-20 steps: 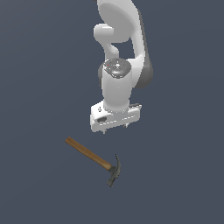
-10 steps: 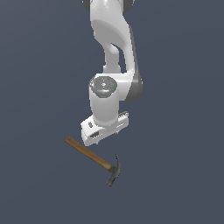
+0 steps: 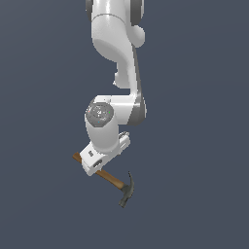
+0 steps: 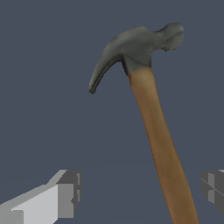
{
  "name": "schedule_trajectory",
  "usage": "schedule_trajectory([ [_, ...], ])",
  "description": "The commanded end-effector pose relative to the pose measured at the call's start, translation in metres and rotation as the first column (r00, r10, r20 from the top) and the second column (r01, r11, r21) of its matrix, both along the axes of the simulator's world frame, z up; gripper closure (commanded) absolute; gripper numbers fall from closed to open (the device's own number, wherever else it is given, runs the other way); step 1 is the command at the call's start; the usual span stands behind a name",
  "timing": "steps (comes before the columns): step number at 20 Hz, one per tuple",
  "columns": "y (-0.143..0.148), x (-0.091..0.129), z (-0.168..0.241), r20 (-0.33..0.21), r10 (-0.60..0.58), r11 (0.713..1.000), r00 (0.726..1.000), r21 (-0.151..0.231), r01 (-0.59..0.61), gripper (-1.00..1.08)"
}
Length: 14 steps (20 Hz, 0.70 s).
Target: Pick up the object and move it to a goal position.
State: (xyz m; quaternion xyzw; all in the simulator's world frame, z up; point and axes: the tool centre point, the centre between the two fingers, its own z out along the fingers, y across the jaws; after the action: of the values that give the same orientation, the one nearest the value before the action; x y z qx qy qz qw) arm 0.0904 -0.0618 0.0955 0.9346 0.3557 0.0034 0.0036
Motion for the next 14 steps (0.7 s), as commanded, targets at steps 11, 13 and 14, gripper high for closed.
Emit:
schedule_trajectory([
  [11,-0.028,0.009,-0.027,-0.008,0.143,0.99,0.99,0.004,-0.143,-0.92],
  [13,-0.029,0.009,-0.028,-0.009,0.149,0.989,0.989,0.004,-0.149,-0.92],
  [14,-0.03,0.009,-0.029,-0.009,0.151,0.989,0.989,0.004,-0.151,-0.92],
])
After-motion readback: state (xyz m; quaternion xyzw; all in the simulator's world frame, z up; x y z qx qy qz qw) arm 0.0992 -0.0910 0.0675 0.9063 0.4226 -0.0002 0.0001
